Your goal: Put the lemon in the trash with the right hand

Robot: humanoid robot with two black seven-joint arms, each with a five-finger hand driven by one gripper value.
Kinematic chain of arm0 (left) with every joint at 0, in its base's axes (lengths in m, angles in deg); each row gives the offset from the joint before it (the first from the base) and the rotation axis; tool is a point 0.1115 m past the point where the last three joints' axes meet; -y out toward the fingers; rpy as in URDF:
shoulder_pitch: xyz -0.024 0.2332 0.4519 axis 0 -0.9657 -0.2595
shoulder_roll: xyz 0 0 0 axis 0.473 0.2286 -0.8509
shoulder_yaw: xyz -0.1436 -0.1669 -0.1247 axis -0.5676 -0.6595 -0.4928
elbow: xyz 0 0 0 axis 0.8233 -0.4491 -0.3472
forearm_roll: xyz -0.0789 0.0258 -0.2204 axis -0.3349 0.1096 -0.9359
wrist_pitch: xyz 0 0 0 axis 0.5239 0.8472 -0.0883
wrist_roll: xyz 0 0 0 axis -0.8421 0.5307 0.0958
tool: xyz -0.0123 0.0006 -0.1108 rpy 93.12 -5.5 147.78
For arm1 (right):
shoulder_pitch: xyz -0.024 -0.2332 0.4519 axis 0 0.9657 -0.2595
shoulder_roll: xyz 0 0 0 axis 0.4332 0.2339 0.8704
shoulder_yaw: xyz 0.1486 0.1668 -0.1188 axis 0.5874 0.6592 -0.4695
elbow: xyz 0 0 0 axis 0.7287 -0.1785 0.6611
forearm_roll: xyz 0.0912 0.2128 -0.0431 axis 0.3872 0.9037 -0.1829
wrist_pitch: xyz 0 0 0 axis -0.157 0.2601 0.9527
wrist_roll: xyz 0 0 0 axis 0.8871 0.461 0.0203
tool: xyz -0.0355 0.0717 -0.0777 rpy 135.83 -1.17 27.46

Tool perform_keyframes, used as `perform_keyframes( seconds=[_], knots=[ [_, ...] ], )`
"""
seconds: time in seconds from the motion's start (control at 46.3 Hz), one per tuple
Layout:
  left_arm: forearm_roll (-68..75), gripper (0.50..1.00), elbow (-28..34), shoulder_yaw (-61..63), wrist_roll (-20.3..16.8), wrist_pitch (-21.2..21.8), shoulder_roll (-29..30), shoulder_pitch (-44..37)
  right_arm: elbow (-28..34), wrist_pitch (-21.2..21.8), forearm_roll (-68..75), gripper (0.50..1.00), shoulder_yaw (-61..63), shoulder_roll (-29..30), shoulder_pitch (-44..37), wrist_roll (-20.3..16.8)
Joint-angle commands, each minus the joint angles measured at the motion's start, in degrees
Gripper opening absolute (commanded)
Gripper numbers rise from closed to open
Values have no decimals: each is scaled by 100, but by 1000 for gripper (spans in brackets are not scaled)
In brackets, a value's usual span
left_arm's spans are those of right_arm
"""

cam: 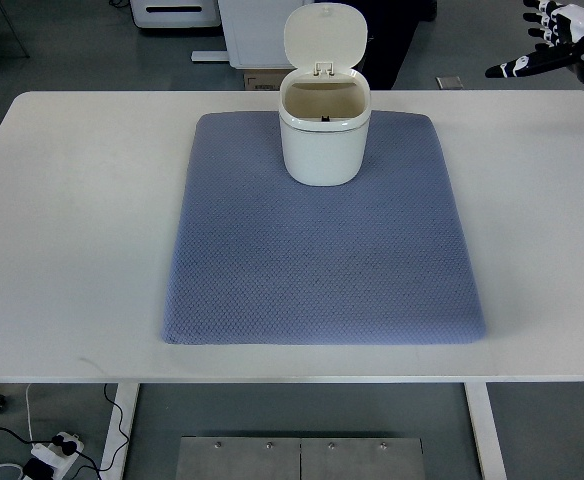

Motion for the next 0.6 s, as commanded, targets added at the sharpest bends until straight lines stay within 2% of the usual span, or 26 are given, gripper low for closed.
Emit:
perform_keyframes(
  seconds=[0.0, 0.237, 0.583],
  knots=[
    [0, 1000, 2, 0, 0, 0, 0, 1, 0, 1, 3, 1000, 281, -90, 227, 11],
    [0, 1000, -7, 0, 0, 0, 0, 1, 9, 1, 3, 1000, 1388, -231, 886, 2],
    [0, 1000, -7, 0, 0, 0, 0, 1, 18, 10, 12, 1000, 3085, -65, 1933, -42]
  ],
)
